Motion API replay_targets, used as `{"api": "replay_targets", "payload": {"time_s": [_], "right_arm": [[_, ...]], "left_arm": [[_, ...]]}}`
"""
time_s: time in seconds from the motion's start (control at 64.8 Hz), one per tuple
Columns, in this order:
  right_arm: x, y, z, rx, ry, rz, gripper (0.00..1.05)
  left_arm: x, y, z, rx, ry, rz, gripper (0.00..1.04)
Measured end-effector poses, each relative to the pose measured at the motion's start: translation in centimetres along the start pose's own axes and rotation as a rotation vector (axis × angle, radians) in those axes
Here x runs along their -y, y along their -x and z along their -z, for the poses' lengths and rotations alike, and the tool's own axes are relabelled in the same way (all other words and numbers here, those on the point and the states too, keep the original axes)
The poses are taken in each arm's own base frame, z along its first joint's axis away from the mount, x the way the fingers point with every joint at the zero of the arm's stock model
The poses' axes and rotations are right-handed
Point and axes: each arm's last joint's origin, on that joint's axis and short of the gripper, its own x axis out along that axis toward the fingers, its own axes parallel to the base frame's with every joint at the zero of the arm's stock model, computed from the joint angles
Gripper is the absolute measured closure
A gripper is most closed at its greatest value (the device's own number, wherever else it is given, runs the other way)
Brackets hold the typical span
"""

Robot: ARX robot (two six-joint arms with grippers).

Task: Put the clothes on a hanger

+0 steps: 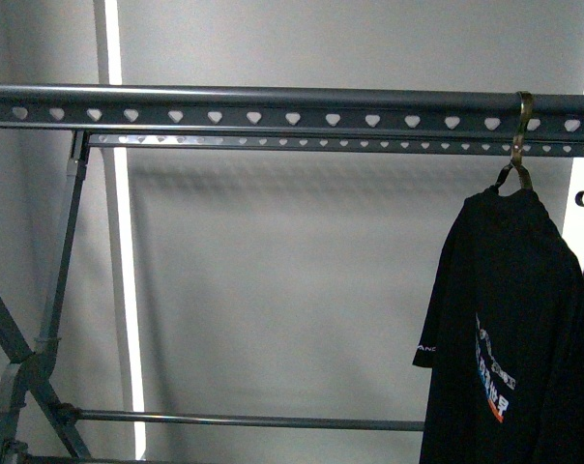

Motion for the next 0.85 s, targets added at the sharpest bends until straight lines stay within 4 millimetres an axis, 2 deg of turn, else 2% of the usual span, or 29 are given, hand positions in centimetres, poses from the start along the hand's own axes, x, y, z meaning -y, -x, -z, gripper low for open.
{"api": "replay_targets", "payload": {"time_s": [0.309,0.417,0.602,0.664,0.849], "right_arm": [[0.0,0.0,0.9,0.003,0.000,0.000,1.02],[0.0,0.0,1.9,0.001,0.000,0.000,1.02],[0.0,0.0,1.9,0.003,0.001,0.000,1.02],[0.0,0.0,1.9,0.003,0.001,0.000,0.91],[0.0,0.0,1.9,0.003,0.001,0.000,0.59]], "left_arm": [[0.0,0.0,0.0,0.000,0.000,0.000,1.01],[0.0,0.0,0.0,0.000,0.000,0.000,1.01],[0.0,0.0,0.0,0.000,0.000,0.000,1.01],[0.0,0.0,0.0,0.000,0.001,0.000,1.00],[0.0,0.0,0.0,0.000,0.000,0.000,0.67]]}}
